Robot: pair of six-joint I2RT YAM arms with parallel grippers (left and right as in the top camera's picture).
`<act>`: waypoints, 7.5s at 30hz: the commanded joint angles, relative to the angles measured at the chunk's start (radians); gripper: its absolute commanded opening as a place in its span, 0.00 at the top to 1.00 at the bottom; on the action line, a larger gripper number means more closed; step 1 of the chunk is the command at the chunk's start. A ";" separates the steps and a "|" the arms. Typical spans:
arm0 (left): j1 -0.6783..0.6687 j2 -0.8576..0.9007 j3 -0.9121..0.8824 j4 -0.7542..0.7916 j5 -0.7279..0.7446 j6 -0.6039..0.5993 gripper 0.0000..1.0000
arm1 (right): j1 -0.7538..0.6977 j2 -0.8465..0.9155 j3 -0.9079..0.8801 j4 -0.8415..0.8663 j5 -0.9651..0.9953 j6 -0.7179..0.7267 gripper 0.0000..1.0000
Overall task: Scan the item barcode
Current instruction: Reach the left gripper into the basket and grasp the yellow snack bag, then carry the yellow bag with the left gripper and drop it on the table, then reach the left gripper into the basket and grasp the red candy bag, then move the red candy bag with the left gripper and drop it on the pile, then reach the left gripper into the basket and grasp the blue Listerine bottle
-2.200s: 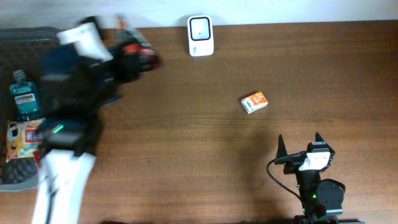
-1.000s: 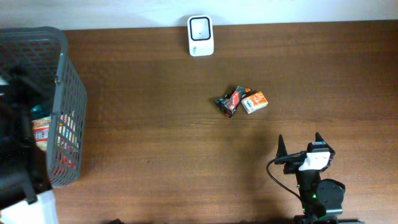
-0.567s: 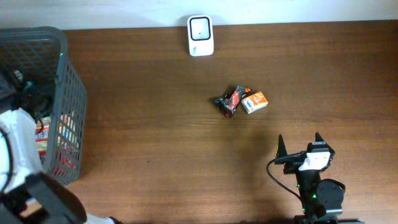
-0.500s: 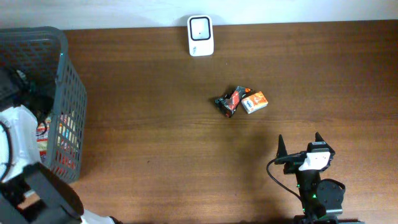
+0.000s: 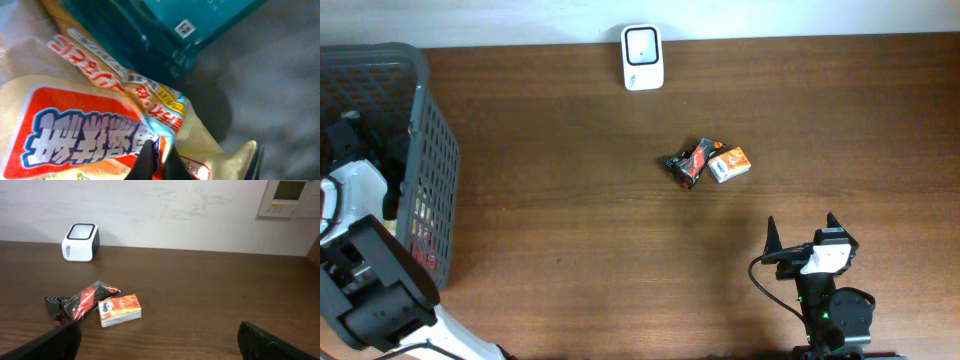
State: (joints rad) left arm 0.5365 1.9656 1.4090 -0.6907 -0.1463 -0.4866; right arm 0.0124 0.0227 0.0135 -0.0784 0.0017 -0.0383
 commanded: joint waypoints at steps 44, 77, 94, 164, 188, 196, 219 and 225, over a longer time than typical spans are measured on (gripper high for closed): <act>-1.084 -0.072 -0.010 0.316 0.312 0.435 0.78 | -0.006 -0.006 -0.008 -0.003 0.009 -0.007 0.02; 0.114 -0.327 0.224 -0.463 0.013 -0.022 0.01 | -0.006 -0.006 -0.008 -0.003 0.009 -0.007 0.02; 0.114 -0.118 -0.033 -0.416 0.144 -0.449 0.01 | -0.006 -0.006 -0.008 -0.003 0.009 -0.007 0.02; -0.960 -0.278 0.446 0.175 -0.080 0.447 0.01 | -0.006 -0.006 -0.008 -0.003 0.009 -0.007 0.02; -0.034 -0.007 0.444 -0.107 -0.066 0.774 0.01 | -0.006 -0.006 -0.008 -0.003 0.009 -0.007 0.02; 0.011 0.096 0.441 -0.138 -0.127 0.909 0.01 | -0.006 -0.006 -0.008 -0.003 0.009 -0.007 0.02; 0.083 0.344 0.438 -0.251 0.180 1.015 0.00 | -0.006 -0.006 -0.008 -0.003 0.009 -0.007 0.02; 0.081 0.344 0.438 -0.339 0.299 1.015 0.01 | -0.006 -0.006 -0.008 -0.003 0.009 -0.007 0.02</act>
State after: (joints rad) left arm 0.6147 2.2711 1.8580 -1.0126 0.0868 0.5167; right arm 0.0124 0.0227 0.0135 -0.0784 0.0017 -0.0383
